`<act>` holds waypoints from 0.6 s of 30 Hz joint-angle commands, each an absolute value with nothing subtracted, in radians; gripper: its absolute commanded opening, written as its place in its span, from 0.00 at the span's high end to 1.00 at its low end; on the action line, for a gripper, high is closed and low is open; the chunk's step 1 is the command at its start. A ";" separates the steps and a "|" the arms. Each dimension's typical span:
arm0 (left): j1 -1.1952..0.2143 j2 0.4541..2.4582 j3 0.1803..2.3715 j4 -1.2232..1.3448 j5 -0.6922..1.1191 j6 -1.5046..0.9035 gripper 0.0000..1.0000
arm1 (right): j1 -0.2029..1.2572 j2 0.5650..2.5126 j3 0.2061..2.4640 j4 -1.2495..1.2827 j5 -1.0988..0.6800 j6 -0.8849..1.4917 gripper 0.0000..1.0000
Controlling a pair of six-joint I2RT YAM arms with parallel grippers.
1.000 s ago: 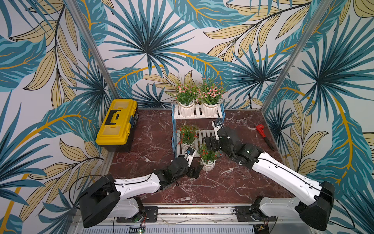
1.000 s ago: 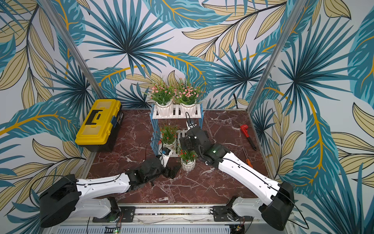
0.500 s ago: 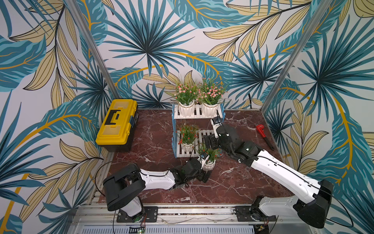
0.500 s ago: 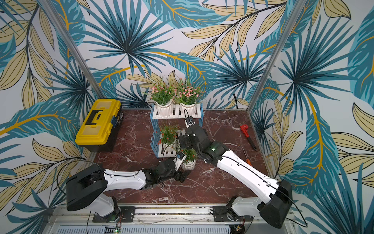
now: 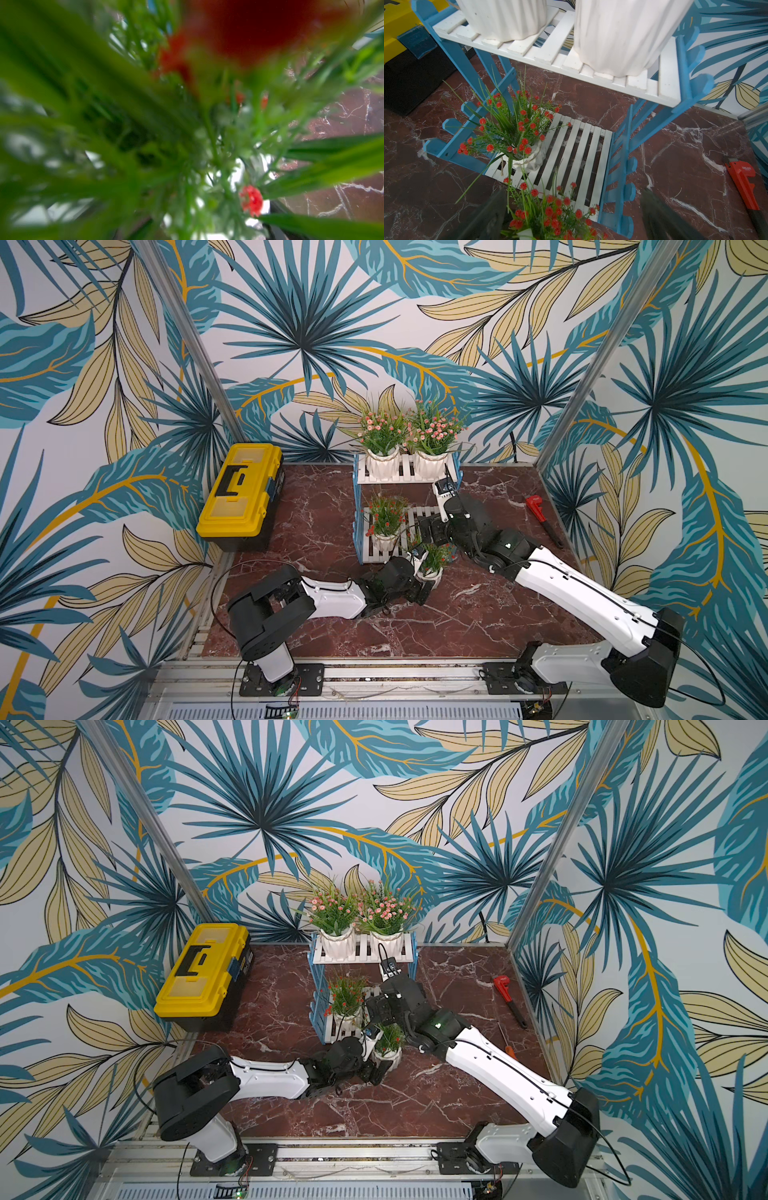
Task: Place the baby's breath potted plants on the rack by color
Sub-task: Pick up the baby's breath potted plant from the center of the board.
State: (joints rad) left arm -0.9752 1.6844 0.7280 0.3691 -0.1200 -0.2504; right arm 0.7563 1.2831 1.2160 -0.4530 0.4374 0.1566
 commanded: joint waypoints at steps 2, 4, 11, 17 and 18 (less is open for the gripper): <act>-0.963 1.743 0.786 0.390 -0.077 -0.196 0.01 | 0.759 1.203 1.211 -0.480 0.478 0.153 0.00; -0.963 1.770 0.805 0.390 -0.064 -0.184 0.00 | 0.759 1.184 1.197 -0.487 0.493 0.155 0.01; -0.954 1.813 0.833 0.403 -0.074 -0.171 0.00 | 0.759 1.151 1.184 -0.544 0.533 0.196 0.01; -0.937 1.870 0.840 0.450 -0.076 -0.169 0.01 | 0.761 1.085 1.163 -0.584 0.559 0.257 0.01; -0.935 1.881 0.840 0.465 -0.078 -0.166 0.01 | 0.761 1.074 1.154 -0.588 0.563 0.263 0.01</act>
State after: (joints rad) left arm -0.9565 1.8359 0.8219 0.4416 -0.0589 -0.1822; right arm 0.7567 1.1187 1.1820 -0.5476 0.5282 0.2180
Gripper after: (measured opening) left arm 0.995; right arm 0.995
